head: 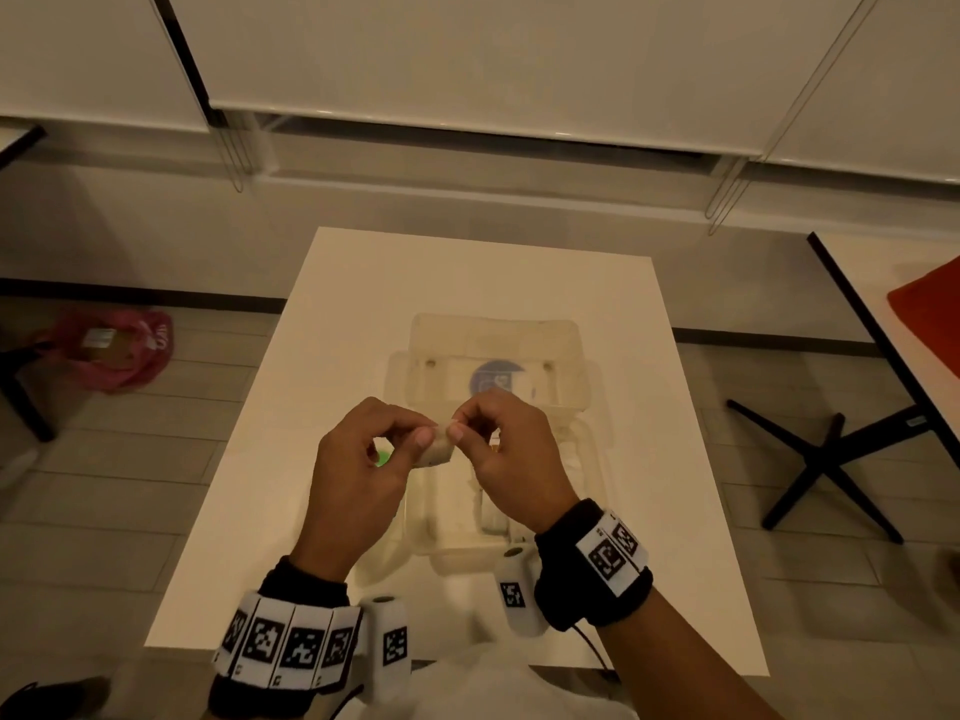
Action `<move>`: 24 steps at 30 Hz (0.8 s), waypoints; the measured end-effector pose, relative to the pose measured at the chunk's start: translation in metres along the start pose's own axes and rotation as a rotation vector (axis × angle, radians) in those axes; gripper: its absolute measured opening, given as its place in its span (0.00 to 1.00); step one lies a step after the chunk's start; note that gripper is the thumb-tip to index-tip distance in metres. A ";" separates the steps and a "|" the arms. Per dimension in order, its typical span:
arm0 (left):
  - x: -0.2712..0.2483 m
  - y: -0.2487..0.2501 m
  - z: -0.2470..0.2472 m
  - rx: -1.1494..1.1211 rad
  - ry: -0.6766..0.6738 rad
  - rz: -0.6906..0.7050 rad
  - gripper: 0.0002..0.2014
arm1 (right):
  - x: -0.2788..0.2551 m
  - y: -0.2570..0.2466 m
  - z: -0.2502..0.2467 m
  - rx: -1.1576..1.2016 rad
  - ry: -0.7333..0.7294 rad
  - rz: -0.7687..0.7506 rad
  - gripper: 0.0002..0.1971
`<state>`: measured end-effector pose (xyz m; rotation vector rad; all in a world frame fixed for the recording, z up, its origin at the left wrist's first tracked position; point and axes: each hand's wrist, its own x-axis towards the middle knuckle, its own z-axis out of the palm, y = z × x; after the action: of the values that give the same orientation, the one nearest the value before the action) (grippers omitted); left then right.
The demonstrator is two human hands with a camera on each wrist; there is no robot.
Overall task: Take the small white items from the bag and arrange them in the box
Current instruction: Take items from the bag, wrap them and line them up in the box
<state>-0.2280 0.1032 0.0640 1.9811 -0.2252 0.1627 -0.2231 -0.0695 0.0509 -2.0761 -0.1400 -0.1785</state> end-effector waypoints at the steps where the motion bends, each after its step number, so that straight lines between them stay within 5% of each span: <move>1: 0.000 -0.001 0.000 -0.013 -0.002 -0.008 0.07 | 0.000 -0.001 -0.001 0.004 0.001 0.000 0.03; 12: 0.002 -0.010 0.006 -0.201 -0.049 -0.189 0.10 | 0.002 -0.002 -0.011 0.308 0.013 0.130 0.10; 17: 0.001 -0.010 0.007 -0.395 -0.250 -0.361 0.15 | 0.003 -0.007 -0.018 0.181 -0.245 -0.054 0.18; 21: -0.001 -0.011 0.010 -0.358 -0.383 -0.423 0.12 | 0.007 -0.008 -0.017 0.092 -0.337 -0.099 0.05; 24: -0.001 -0.012 0.008 -0.303 -0.278 -0.388 0.11 | 0.009 -0.004 -0.017 0.067 -0.282 -0.085 0.04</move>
<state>-0.2259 0.1008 0.0500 1.7020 -0.0355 -0.3783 -0.2158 -0.0819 0.0641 -2.0204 -0.4006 0.0679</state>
